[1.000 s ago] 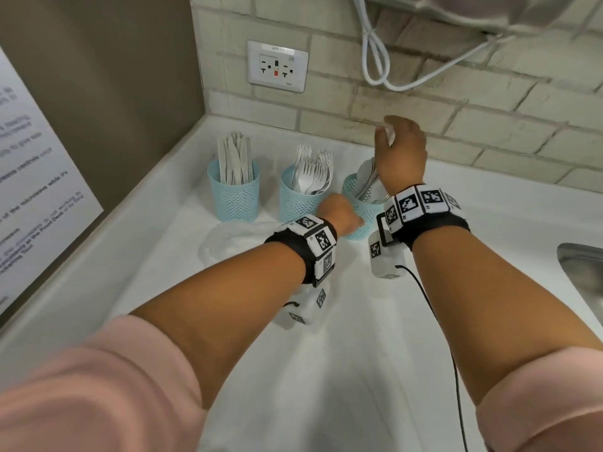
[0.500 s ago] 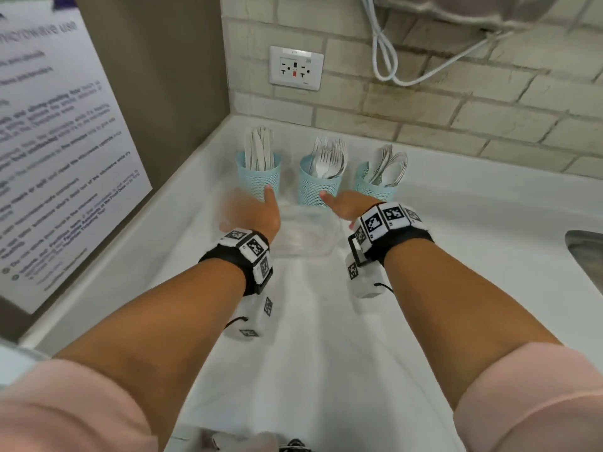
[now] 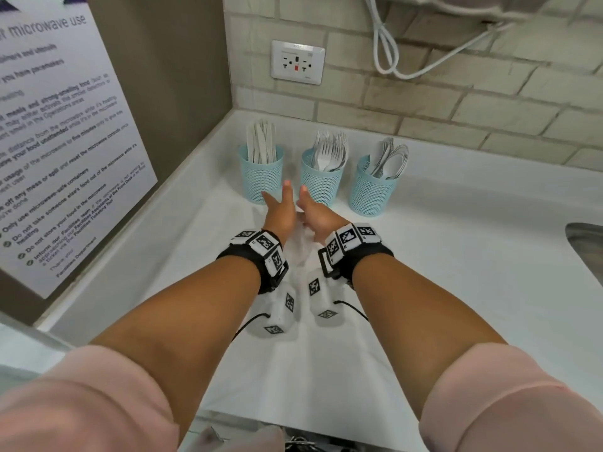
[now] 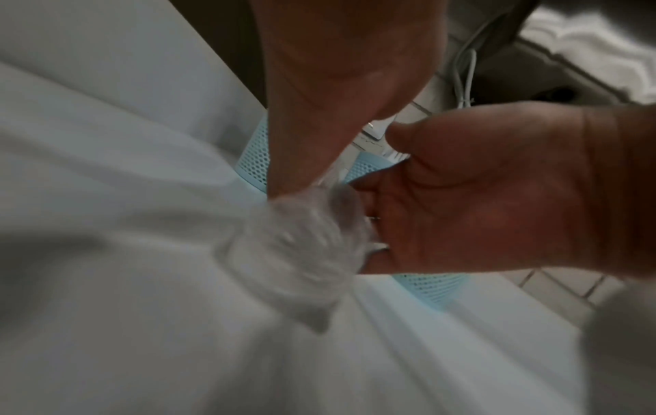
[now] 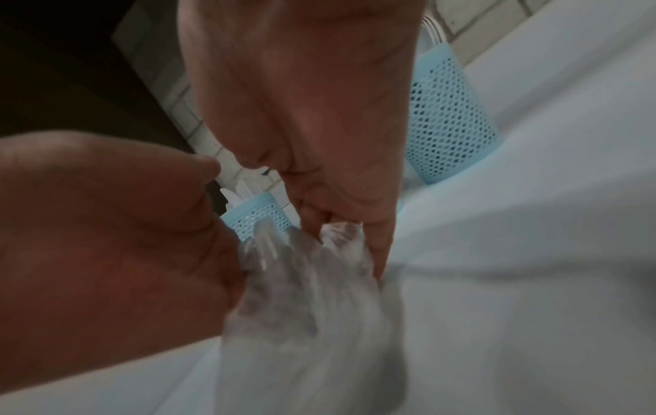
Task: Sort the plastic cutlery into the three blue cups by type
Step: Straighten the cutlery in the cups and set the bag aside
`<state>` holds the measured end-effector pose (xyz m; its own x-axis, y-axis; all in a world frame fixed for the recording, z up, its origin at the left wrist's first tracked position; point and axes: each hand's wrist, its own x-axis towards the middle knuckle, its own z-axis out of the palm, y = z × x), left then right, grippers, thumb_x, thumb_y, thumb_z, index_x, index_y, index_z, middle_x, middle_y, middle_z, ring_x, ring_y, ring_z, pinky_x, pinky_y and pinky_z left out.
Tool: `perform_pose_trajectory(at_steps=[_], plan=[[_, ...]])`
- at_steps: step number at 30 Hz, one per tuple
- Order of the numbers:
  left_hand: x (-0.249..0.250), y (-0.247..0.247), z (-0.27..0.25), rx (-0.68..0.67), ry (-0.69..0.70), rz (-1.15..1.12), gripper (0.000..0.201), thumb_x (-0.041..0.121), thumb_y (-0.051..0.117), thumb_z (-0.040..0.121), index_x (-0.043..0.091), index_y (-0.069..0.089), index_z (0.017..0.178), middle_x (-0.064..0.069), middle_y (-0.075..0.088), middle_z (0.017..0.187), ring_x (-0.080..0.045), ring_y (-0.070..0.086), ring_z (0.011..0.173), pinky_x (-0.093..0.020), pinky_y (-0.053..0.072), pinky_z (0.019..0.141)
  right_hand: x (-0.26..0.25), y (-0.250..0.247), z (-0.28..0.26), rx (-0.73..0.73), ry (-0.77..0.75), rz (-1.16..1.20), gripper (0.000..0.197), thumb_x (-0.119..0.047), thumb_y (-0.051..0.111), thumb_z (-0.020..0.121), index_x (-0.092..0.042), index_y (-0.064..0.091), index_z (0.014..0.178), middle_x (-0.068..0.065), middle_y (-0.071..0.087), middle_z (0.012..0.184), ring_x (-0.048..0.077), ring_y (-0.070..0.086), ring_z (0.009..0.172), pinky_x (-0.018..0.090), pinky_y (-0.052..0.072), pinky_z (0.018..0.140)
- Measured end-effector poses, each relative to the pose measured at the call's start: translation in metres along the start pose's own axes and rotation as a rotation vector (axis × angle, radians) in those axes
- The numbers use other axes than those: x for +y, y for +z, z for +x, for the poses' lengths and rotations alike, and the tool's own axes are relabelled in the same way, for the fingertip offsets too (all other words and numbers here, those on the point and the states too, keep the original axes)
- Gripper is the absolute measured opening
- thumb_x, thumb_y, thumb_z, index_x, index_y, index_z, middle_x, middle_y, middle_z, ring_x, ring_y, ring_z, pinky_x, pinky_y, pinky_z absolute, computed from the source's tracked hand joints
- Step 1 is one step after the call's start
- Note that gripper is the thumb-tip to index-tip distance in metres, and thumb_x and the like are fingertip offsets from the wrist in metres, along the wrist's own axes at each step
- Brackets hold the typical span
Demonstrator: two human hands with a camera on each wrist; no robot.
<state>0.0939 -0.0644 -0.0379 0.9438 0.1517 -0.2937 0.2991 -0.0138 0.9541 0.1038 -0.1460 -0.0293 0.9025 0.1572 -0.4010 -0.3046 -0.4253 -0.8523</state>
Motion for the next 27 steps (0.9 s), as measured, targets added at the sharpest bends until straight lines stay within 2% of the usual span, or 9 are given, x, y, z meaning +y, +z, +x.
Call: perform_pose_trajectory(at_steps=[6, 9, 11, 12, 15, 17, 20, 24, 27], plan=[[0.002, -0.001, 0.006, 0.02, -0.035, -0.153, 0.082, 0.065, 0.031, 0.09, 0.024, -0.006, 0.15, -0.006, 0.012, 0.158, -0.026, 0.022, 0.143, -0.042, 0.025, 0.114, 0.007, -0.005, 0.0, -0.234, 0.155, 0.281, 0.082, -0.07, 0.001, 0.087, -0.02, 0.016, 0.15, 0.009, 0.032, 0.152, 0.027, 0.022, 0.143, 0.056, 0.016, 0.115], [0.001, -0.004, 0.007, -0.002, 0.047, -0.115, 0.067, 0.059, 0.031, 0.093, 0.016, 0.029, 0.145, -0.007, 0.038, 0.147, -0.027, 0.039, 0.133, -0.038, 0.035, 0.106, 0.007, -0.012, -0.008, -0.288, 0.142, 0.293, 0.079, -0.067, -0.001, 0.088, -0.02, 0.025, 0.147, 0.009, 0.046, 0.142, 0.027, 0.037, 0.136, 0.055, 0.023, 0.112], [-0.002, -0.003, 0.008, 0.072, 0.112, 0.017, 0.058, 0.056, 0.036, 0.094, 0.007, 0.059, 0.114, -0.009, 0.061, 0.112, -0.026, 0.058, 0.107, -0.037, 0.045, 0.096, 0.006, -0.017, -0.009, -0.207, 0.136, 0.242, 0.074, -0.064, 0.005, 0.092, -0.017, 0.04, 0.138, 0.006, 0.061, 0.118, 0.022, 0.054, 0.11, 0.047, 0.034, 0.104], [-0.003, -0.003, 0.008, 0.135, 0.14, 0.091, 0.053, 0.054, 0.04, 0.094, 0.006, 0.063, 0.093, -0.009, 0.063, 0.094, -0.027, 0.06, 0.095, -0.034, 0.046, 0.088, 0.006, -0.02, -0.009, -0.119, 0.148, 0.21, 0.07, -0.061, 0.01, 0.094, -0.013, 0.046, 0.131, 0.004, 0.062, 0.104, 0.019, 0.057, 0.093, 0.043, 0.041, 0.094], [-0.003, 0.0, 0.006, 0.31, 0.21, 0.091, 0.048, 0.052, 0.056, 0.087, 0.015, 0.043, 0.059, 0.002, 0.048, 0.063, -0.022, 0.05, 0.074, -0.029, 0.039, 0.074, 0.011, -0.021, -0.012, 0.103, 0.138, -0.014, 0.069, -0.057, 0.019, 0.097, -0.002, 0.05, 0.126, 0.011, 0.061, 0.095, 0.025, 0.06, 0.077, 0.037, 0.049, 0.071], [0.0, 0.005, 0.004, 0.325, 0.232, -0.011, 0.047, 0.052, 0.061, 0.083, 0.019, 0.038, 0.059, 0.005, 0.045, 0.061, -0.017, 0.048, 0.068, -0.028, 0.039, 0.07, 0.019, -0.017, -0.01, 0.054, 0.166, -0.066, 0.072, -0.064, 0.018, 0.093, -0.009, 0.045, 0.131, 0.016, 0.066, 0.1, 0.028, 0.066, 0.081, 0.038, 0.055, 0.073], [0.004, 0.016, -0.003, 0.271, 0.225, -0.051, 0.042, 0.055, 0.054, 0.086, 0.017, 0.043, 0.072, 0.005, 0.048, 0.069, -0.013, 0.048, 0.07, -0.027, 0.039, 0.07, 0.015, -0.013, -0.015, -0.034, 0.173, 0.305, 0.068, -0.06, 0.02, 0.094, -0.013, 0.032, 0.141, 0.02, 0.049, 0.137, 0.03, 0.061, 0.107, 0.036, 0.053, 0.061], [0.002, 0.019, -0.003, 0.212, 0.197, 0.047, 0.05, 0.059, 0.034, 0.093, 0.013, 0.054, 0.088, 0.0, 0.053, 0.081, -0.023, 0.054, 0.087, -0.033, 0.041, 0.083, -0.004, -0.023, -0.021, 0.056, 0.032, 0.585, 0.071, -0.051, 0.014, 0.099, 0.003, 0.035, 0.139, 0.023, 0.047, 0.137, 0.036, 0.051, 0.122, 0.042, 0.048, 0.083], [0.002, 0.016, -0.002, 0.222, 0.208, 0.12, 0.071, 0.067, 0.031, 0.089, 0.004, 0.062, 0.091, -0.012, 0.063, 0.095, -0.03, 0.059, 0.097, -0.038, 0.046, 0.09, -0.009, -0.024, -0.02, 0.105, 0.018, 0.579, 0.072, -0.05, 0.016, 0.099, 0.009, 0.039, 0.135, 0.022, 0.053, 0.129, 0.034, 0.053, 0.118, 0.039, 0.046, 0.085]])
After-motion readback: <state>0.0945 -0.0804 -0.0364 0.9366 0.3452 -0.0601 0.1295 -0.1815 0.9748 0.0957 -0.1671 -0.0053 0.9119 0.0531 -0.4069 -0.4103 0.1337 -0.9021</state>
